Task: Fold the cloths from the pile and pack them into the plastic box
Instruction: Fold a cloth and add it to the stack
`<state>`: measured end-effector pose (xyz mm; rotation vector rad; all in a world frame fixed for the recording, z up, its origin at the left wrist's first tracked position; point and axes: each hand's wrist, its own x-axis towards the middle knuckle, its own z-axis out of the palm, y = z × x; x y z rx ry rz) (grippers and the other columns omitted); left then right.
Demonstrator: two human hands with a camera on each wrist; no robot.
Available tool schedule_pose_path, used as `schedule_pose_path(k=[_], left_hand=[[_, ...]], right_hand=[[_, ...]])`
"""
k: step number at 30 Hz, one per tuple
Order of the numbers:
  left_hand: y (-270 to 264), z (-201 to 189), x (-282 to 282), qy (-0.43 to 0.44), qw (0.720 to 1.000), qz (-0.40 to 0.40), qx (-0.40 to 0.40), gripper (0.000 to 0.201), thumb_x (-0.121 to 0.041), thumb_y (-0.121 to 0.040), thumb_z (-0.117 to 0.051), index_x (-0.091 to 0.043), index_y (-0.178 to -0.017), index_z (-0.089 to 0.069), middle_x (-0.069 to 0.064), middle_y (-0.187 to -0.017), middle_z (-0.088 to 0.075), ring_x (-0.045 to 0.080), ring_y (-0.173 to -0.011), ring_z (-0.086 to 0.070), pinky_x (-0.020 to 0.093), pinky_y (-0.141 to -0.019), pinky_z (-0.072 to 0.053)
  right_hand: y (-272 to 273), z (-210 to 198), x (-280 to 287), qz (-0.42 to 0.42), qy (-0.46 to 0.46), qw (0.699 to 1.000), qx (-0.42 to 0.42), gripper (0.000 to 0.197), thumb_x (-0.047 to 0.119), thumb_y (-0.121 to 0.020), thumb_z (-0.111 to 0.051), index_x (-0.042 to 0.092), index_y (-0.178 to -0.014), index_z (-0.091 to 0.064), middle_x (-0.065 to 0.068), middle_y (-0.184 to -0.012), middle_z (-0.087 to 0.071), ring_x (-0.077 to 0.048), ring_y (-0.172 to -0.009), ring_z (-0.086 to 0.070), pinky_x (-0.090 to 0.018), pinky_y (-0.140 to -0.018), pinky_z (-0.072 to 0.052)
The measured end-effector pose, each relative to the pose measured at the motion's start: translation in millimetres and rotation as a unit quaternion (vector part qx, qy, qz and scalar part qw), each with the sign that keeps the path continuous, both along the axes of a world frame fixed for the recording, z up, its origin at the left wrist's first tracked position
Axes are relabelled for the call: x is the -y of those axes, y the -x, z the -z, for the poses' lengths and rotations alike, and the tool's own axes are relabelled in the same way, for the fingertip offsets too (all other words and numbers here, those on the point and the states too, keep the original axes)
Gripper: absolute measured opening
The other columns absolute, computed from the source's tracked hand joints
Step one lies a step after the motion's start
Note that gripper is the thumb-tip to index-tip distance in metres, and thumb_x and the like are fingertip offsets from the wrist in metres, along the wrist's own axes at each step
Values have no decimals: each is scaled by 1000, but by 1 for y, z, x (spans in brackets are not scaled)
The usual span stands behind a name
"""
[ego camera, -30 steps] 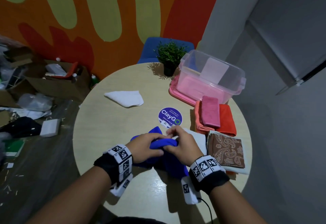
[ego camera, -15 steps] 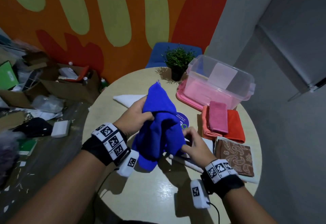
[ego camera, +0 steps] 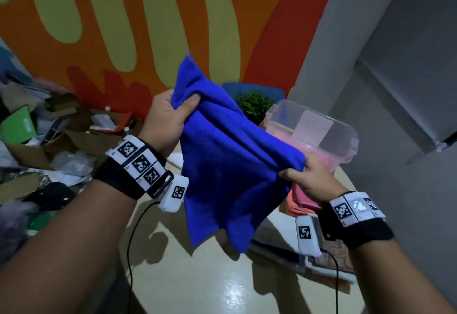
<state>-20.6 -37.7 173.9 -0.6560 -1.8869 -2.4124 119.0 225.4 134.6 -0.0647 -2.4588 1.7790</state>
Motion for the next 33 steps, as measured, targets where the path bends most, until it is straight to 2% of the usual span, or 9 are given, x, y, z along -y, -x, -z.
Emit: schedule_pose_path(k=[6, 9, 12, 15, 17, 19, 23, 26, 33], left_hand=[[-3, 21, -18, -11, 992, 63, 113, 74, -65, -59, -84, -13, -109, -67, 0, -109, -73, 19, -108, -66, 38, -98, -52], [-35, 66, -47, 140, 948, 212, 192, 52, -42, -65, -83, -16, -107, -66, -6, -100, -75, 21, -106, -65, 50, -100, -50], [-45, 72, -66, -16, 946, 214, 242, 37, -19, -85, -70, -12, -120, -61, 7, -106, -72, 27, -98, -64, 53, -88, -56], [-35, 63, -68, -183, 901, 204, 337, 51, -33, -90, -58, -15, -138, -54, 10, -134, -62, 29, -115, -59, 52, -94, -53], [-40, 61, -72, -148, 921, 219, 287, 53, -16, -93, -60, -10, -144, -47, 14, -141, -56, 29, -120, -59, 48, -98, -52], [-44, 60, -77, -110, 951, 202, 206, 40, -6, -95, -55, -2, -135, -52, 16, -129, -63, 27, -116, -62, 41, -98, -52], [-36, 38, -76, 38, 991, 64, 111, 35, -38, -89, -66, -4, -95, -69, 18, -96, -73, 25, -87, -66, 49, -83, -54], [-24, 33, -67, -52, 983, 50, 168, 30, -33, -102, -52, -7, -112, -62, 19, -117, -69, 30, -110, -67, 52, -98, -52], [-17, 46, -50, 25, 984, 104, 143, 26, -2, -95, -59, -3, -121, -60, 17, -121, -68, 30, -113, -65, 47, -101, -50]], right_hand=[[19, -40, 13, 53, 251, 960, -113, 38, -20, -88, -40, 5, -88, -69, -7, -78, -72, -18, -77, -68, -27, -72, -55], [35, -56, 18, 58, 316, 936, -145, 21, -3, -94, -50, 5, -105, -65, -6, -76, -70, -16, -69, -63, -31, -72, -53], [40, -50, 19, 59, 336, 935, -100, 42, 14, -87, -68, 6, -127, -60, -17, -108, -70, -25, -92, -65, -40, -91, -53], [35, -32, 23, 76, 261, 962, -19, 10, 9, -87, -67, 16, -83, -72, -8, -76, -65, -21, -64, -53, -27, -57, -45], [33, -24, 26, 103, 306, 947, -6, 22, 9, -93, -56, 18, -76, -65, 2, -60, -57, -13, -52, -44, -20, -46, -32], [31, -21, 31, 115, 363, 925, -1, 12, 19, -91, -58, 14, -98, -67, 0, -77, -70, -17, -66, -61, -26, -57, -46], [28, -3, 45, 89, 248, 964, 12, 28, 10, -78, -67, 6, -107, -69, -15, -108, -72, -28, -99, -68, -45, -89, -53], [29, -3, 35, 205, 274, 940, -13, 10, 15, -90, -65, 6, -87, -69, -8, -83, -74, -18, -76, -68, -40, -76, -50], [29, -14, 14, 172, 399, 900, 36, 55, 52, -101, -41, 7, -125, -63, -11, -120, -70, -24, -111, -67, -41, -99, -49]])
